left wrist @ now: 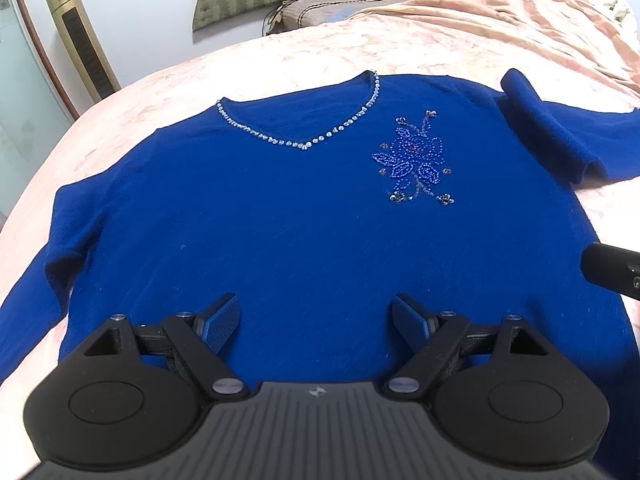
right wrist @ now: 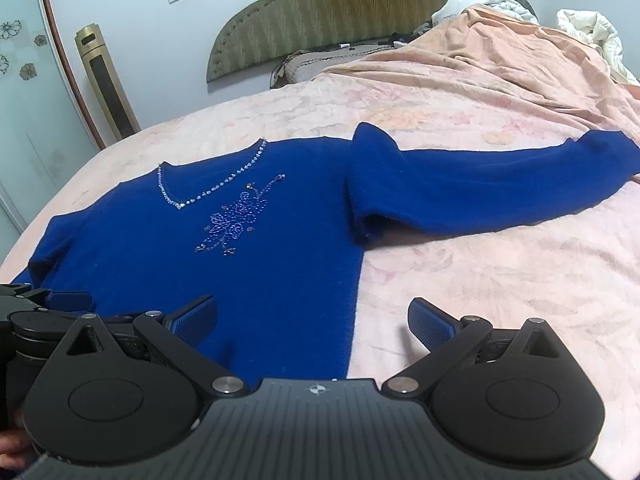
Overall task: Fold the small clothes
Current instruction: 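Grasp the blue sleeve cuff with the right gripper and lift it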
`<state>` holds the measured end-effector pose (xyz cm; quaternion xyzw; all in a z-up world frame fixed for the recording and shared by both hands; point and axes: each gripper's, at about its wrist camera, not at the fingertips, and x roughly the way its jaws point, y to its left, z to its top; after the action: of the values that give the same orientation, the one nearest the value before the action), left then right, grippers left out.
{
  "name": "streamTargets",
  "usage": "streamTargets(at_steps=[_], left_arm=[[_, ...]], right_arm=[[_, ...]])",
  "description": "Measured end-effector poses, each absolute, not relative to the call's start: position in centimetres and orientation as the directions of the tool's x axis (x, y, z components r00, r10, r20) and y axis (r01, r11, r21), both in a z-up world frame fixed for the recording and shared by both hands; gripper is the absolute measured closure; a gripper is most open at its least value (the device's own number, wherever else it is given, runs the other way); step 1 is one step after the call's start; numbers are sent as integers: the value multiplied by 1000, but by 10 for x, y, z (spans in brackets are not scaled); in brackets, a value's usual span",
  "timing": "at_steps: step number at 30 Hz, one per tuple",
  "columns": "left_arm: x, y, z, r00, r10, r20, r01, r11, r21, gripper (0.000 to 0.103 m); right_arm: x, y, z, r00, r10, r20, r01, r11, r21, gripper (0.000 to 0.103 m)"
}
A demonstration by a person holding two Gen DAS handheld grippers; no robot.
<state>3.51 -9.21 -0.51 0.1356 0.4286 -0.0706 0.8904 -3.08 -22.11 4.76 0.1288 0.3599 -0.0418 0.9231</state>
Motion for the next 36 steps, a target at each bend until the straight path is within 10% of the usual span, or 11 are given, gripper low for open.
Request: streamTargets(at_steps=[17,30,36], left_arm=[[29,-103,-2,632,-33,-775,290,937,196,19],[32,-104,-4,622,-31,-782,304,931,204,19],[33,-103,-4,623,-23,-782,297,932,209,19]], right_arm=[[-18,-346,61,721,-187,-668,410,891,193,8],[-24,-519,23,735,-303,-607,665,496,558,18],[-20,-547,7,764,-299,-571,645,357,676,58]])
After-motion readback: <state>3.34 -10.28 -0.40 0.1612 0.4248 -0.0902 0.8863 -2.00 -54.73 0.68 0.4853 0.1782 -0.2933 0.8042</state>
